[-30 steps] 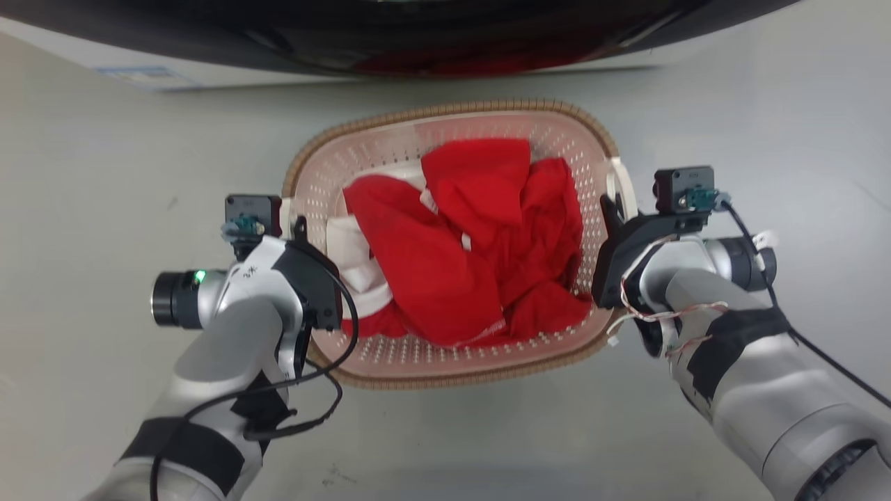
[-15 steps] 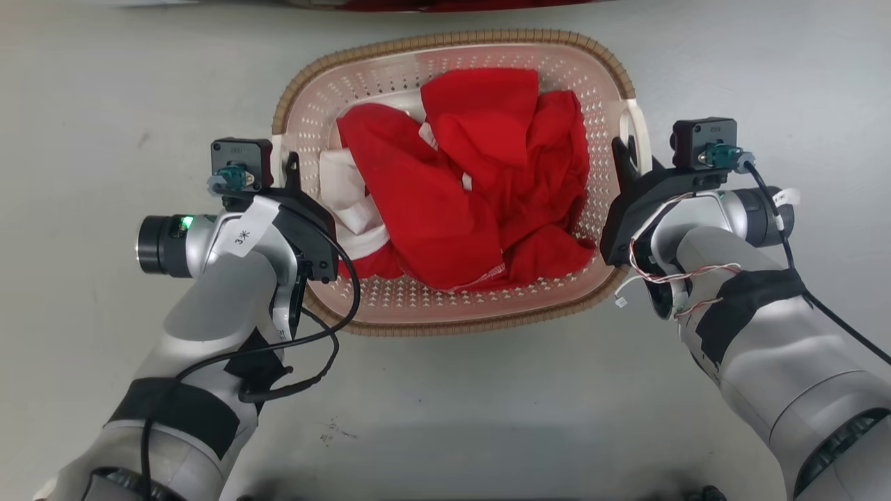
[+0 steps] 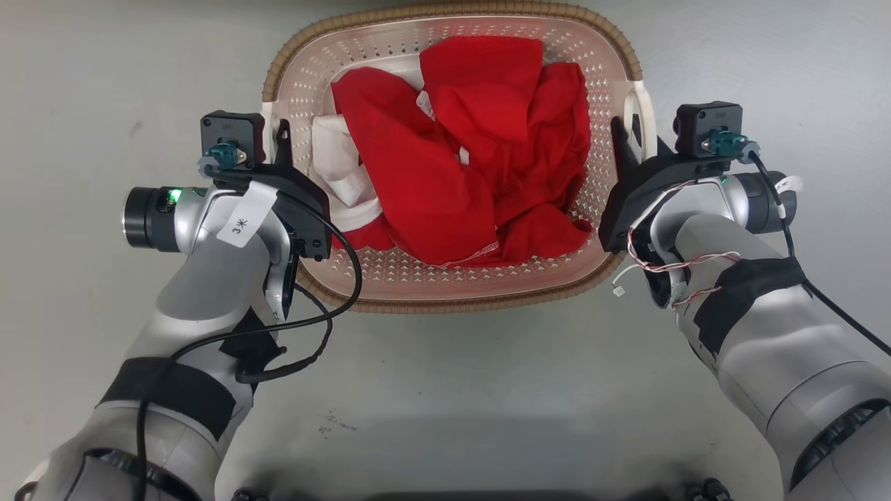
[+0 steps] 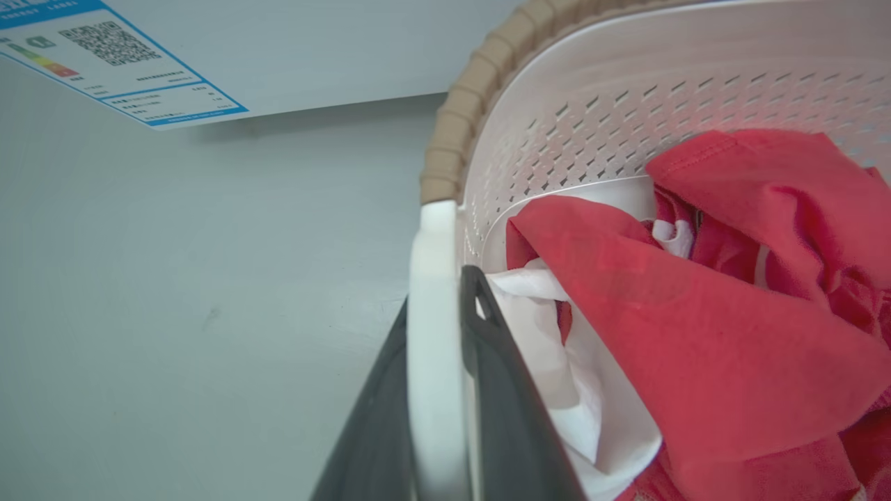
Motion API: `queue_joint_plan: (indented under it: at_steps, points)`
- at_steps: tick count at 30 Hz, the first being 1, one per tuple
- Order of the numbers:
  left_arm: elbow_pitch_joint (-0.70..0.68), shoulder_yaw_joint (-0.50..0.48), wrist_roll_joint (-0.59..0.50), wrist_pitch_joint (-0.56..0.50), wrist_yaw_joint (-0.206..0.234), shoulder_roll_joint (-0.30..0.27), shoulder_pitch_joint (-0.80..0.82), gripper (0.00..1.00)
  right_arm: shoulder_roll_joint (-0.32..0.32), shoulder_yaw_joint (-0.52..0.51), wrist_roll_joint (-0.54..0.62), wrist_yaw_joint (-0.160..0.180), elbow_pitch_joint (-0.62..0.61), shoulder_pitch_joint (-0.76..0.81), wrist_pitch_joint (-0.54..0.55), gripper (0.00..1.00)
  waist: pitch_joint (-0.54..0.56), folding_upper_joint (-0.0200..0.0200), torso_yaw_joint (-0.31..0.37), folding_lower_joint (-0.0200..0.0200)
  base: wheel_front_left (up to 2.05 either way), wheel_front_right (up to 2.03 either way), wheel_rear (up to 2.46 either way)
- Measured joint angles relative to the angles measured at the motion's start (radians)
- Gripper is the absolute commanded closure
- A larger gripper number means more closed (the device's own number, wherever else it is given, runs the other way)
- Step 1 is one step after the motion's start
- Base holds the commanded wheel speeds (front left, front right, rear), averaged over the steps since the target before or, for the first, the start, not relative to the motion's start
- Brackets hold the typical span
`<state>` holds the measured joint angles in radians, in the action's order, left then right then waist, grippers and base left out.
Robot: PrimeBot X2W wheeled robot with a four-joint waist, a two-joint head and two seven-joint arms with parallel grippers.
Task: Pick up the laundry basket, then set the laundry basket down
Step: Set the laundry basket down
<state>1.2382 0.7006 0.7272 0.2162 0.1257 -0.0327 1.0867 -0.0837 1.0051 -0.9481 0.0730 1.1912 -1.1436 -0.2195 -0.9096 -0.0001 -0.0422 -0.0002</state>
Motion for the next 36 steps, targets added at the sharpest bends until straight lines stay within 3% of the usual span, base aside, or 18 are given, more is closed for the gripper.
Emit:
queue_joint_plan:
  at_steps: [1, 2, 3, 4, 5, 24, 36]
  points:
    - [0.002, 0.000, -0.001, 0.006, 0.000, 0.001, 0.001, 0.87, 0.002, 0.000, 0.001, 0.000, 0.003, -0.001, -0.001, 0.63, -0.002, 0.0000, 0.000, 0.0000, 0.00, 0.00, 0.00]
    - [0.002, -0.001, -0.003, 0.010, -0.001, 0.000, 0.002, 0.61, 0.005, 0.001, 0.003, 0.000, 0.006, -0.002, -0.001, 0.54, -0.003, 0.0001, 0.001, 0.0001, 0.00, 0.00, 0.00]
    - [0.004, -0.002, -0.006, 0.013, -0.001, 0.001, 0.005, 0.23, 0.006, 0.001, 0.005, 0.000, 0.008, -0.002, -0.001, 0.00, -0.004, 0.0001, 0.001, 0.0001, 0.00, 0.00, 0.00]
    - [0.006, -0.003, -0.007, 0.014, -0.001, 0.002, 0.007, 0.07, 0.007, 0.001, 0.006, 0.000, 0.010, -0.002, -0.001, 0.00, -0.004, 0.0001, 0.002, 0.0002, 0.00, 0.00, 0.00]
    - [0.008, -0.005, -0.007, 0.015, -0.001, 0.002, 0.008, 0.00, 0.008, 0.000, 0.007, 0.000, 0.011, -0.002, -0.002, 0.00, -0.005, 0.0001, 0.002, 0.0001, 0.00, 0.00, 0.00]
    - [0.024, -0.041, -0.037, 0.033, -0.001, -0.001, 0.009, 0.00, 0.009, -0.035, 0.005, -0.021, 0.014, -0.006, -0.030, 0.00, 0.049, 0.0001, 0.008, 0.0001, 0.00, 0.00, 0.00]
    - [-0.078, -0.085, -0.067, 0.034, -0.001, -0.008, -0.107, 0.00, -0.033, -0.096, 0.009, -0.047, -0.063, 0.032, -0.030, 0.00, 0.149, 0.0000, 0.016, 0.0001, 0.00, 0.00, 0.00]
